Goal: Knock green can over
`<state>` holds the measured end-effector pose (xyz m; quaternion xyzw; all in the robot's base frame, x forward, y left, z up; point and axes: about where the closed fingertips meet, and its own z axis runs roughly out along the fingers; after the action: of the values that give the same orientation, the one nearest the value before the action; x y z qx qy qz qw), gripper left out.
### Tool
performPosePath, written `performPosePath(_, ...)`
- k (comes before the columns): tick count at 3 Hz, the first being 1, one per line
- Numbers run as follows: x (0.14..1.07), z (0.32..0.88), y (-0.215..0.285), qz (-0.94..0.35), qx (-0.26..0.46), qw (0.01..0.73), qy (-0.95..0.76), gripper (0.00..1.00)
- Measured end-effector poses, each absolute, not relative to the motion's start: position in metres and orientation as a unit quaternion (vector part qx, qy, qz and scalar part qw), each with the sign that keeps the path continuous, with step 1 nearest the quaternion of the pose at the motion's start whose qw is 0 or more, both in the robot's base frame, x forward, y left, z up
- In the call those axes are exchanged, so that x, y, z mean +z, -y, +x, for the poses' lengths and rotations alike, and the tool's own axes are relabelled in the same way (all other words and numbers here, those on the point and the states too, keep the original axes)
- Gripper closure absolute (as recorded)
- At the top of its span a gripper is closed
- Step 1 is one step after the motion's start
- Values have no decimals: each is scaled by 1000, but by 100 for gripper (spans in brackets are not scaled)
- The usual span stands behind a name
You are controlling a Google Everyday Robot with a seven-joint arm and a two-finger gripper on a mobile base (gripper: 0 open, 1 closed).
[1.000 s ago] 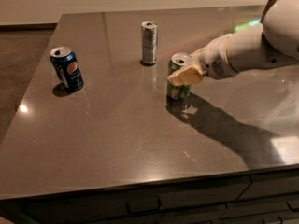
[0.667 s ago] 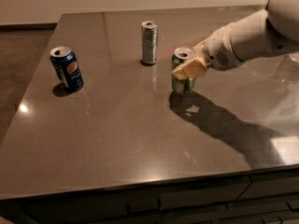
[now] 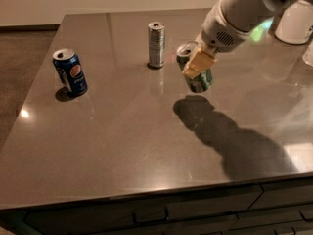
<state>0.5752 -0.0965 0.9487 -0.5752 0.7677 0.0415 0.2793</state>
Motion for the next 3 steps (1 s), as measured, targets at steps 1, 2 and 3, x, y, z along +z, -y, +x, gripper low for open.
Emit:
performPosePath(1, 941, 568, 92, -627, -17, 201, -752, 100)
performPosePath(2, 932, 563, 91, -655, -57, 150, -739, 100)
performPosePath(3, 923, 562, 91, -669, -82, 114, -730, 100)
